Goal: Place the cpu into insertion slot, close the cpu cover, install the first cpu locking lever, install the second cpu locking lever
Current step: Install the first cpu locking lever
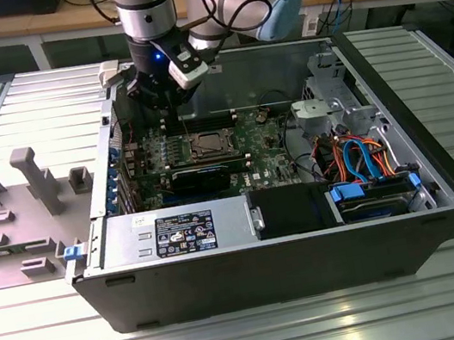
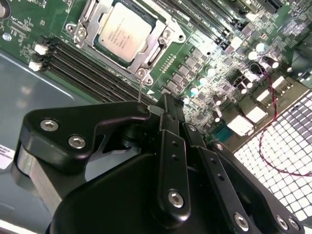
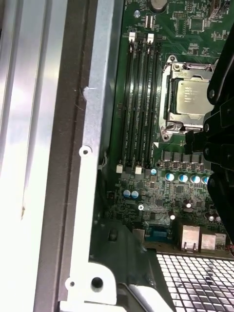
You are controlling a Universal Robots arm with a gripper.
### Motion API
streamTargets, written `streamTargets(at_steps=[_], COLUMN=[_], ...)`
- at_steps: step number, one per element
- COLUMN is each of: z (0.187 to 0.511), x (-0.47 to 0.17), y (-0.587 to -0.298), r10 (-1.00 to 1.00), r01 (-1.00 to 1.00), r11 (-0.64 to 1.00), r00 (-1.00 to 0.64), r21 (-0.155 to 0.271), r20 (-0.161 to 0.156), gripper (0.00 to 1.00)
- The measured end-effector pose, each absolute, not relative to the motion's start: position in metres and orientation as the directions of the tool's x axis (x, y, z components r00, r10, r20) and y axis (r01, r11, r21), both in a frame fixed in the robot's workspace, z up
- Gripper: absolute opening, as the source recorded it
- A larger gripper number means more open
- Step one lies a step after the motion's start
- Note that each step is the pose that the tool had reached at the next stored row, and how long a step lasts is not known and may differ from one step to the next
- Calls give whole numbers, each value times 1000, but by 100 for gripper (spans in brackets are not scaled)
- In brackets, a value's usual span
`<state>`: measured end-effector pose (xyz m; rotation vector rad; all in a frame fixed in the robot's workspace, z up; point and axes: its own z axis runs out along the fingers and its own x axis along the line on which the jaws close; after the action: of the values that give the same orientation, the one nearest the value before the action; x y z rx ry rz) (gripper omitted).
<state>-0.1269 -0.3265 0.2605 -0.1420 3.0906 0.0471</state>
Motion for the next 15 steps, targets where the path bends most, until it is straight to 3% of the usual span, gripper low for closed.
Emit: streamTargets(at_steps=[15], z=[260], x=[-125], y=[-313], r10=[-38], r01=[-40], r11=[999], r00=[-998], r21=[29], r20=[-41], gripper=[11])
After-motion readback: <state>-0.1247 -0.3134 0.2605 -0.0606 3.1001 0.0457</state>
